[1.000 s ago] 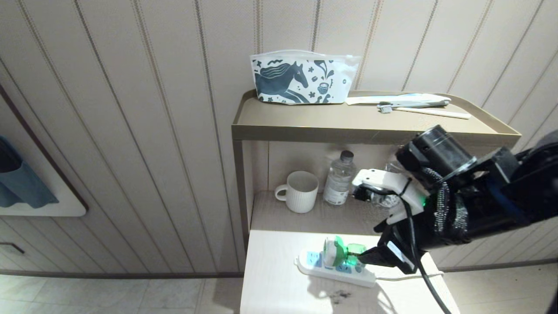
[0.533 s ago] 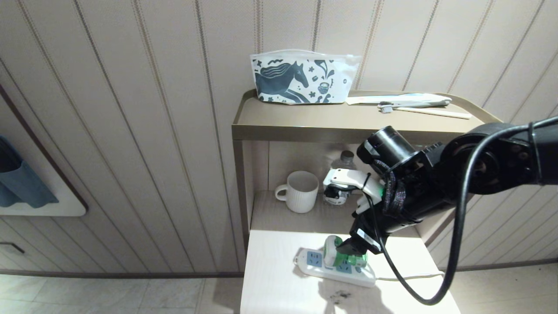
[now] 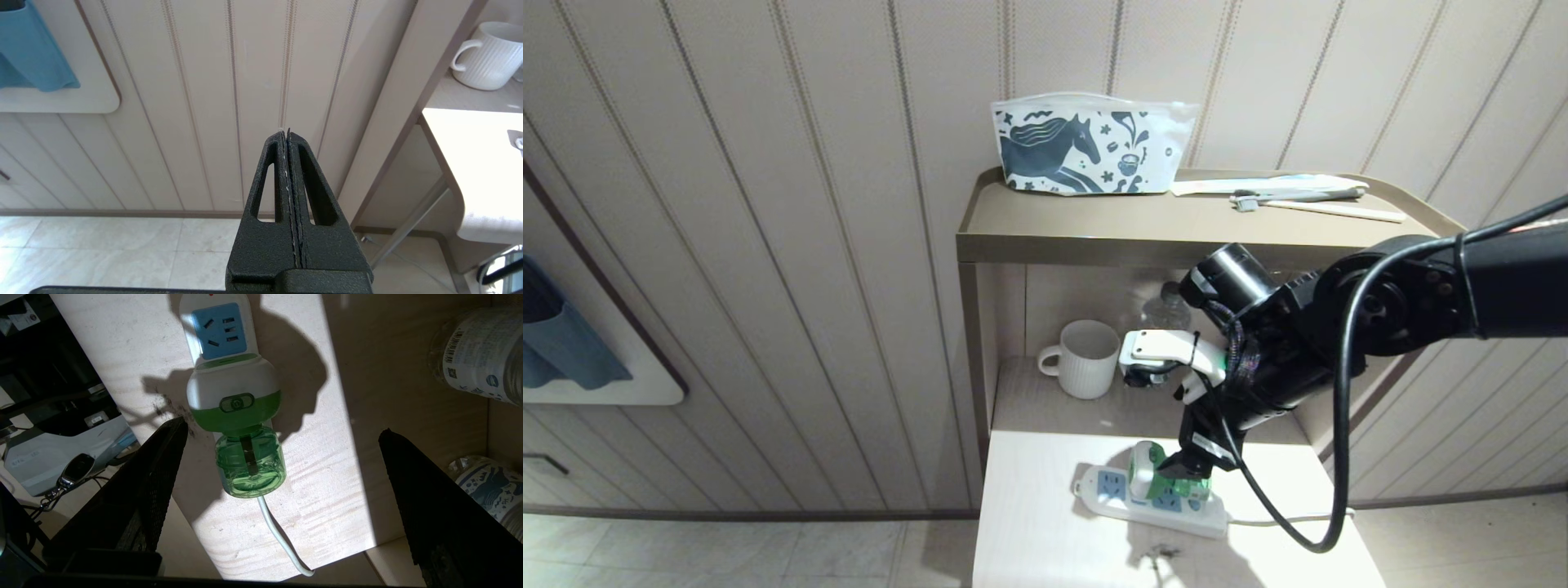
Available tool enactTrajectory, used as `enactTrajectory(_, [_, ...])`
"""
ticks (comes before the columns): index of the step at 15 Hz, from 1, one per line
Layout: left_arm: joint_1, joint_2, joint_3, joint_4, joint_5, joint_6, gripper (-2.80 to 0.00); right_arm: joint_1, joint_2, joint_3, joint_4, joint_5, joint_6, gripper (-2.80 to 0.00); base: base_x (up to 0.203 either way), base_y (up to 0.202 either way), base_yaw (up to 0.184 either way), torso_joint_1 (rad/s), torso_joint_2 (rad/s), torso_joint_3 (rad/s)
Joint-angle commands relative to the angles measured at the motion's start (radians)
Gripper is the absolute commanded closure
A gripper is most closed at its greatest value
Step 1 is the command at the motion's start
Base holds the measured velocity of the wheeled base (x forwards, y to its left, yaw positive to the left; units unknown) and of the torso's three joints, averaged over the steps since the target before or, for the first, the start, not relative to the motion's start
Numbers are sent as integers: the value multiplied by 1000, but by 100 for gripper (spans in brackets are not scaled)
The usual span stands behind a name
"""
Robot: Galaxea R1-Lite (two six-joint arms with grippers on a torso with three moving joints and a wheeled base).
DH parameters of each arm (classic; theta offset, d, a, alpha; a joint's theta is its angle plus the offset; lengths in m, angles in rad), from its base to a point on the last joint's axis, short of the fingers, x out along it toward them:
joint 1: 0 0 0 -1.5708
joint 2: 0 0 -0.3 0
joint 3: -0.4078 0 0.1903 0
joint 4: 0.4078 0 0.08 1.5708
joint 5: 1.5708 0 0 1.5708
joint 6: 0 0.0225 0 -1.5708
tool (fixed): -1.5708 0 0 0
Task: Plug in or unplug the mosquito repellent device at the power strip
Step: Hold the socket with your left hand and unplug it with your right hand
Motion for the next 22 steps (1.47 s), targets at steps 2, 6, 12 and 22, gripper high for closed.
enactTrajectory(2, [0, 0, 0, 1, 0, 0, 0, 2, 8, 3, 21, 1, -9, -280, 0, 0, 0, 0, 0, 0])
enactTrajectory(6, [0, 0, 0, 1, 0, 0, 0, 11, 26, 10, 39, 5, -20, -280, 0, 0, 0, 0, 0, 0])
enactTrajectory(12, [0, 0, 0, 1, 0, 0, 0, 14, 81, 16, 29, 7, -30, -280, 0, 0, 0, 0, 0, 0])
enactTrajectory(22, [0, 0, 0, 1, 0, 0, 0, 35, 200, -77, 27, 7, -35, -280, 0, 0, 0, 0, 0, 0])
